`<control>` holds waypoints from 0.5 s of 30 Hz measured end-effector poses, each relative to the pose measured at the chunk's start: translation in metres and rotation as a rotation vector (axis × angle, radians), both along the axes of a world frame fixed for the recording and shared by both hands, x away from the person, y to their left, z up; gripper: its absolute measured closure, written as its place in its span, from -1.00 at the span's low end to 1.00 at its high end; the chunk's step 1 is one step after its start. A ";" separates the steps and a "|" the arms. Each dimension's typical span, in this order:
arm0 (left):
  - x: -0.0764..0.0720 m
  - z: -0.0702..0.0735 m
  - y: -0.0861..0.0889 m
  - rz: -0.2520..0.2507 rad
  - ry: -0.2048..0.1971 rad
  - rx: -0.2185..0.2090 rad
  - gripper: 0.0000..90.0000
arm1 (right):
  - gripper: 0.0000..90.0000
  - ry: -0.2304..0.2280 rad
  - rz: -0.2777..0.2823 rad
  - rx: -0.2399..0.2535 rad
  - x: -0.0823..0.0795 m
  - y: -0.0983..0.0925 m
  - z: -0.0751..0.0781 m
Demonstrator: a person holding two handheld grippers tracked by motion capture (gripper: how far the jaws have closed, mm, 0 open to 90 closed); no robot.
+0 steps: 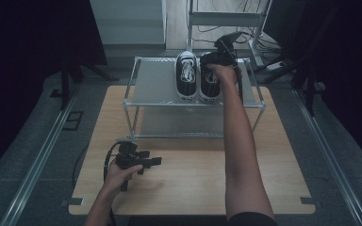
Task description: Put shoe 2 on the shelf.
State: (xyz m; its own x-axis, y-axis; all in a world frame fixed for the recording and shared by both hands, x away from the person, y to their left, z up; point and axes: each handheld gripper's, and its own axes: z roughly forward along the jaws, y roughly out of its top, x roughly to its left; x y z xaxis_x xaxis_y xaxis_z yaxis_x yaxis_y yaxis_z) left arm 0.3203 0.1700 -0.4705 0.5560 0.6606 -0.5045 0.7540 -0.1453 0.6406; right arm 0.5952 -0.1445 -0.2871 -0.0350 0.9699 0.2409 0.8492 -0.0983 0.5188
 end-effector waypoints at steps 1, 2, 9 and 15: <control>0.000 0.000 0.000 0.001 0.000 0.000 -0.50 | -0.69 -0.022 0.007 0.007 -0.002 -0.001 0.003; 0.000 0.000 0.000 0.002 0.001 0.001 -0.50 | -0.69 -0.026 0.017 0.007 -0.003 -0.001 0.005; 0.000 0.000 -0.001 0.001 0.001 0.007 -0.50 | -0.68 -0.069 0.081 0.007 -0.019 -0.006 0.012; 0.000 -0.001 -0.001 0.006 -0.003 0.014 -0.50 | -0.67 -0.105 0.129 0.047 -0.041 -0.019 0.020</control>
State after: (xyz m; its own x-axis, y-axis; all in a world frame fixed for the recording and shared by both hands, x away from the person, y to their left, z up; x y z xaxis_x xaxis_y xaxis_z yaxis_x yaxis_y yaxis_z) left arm 0.3204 0.1686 -0.4710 0.5531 0.6710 -0.4938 0.7532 -0.1493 0.6406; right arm 0.5542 -0.1639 -0.2672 -0.1856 0.9436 0.2743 0.7974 -0.0185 0.6031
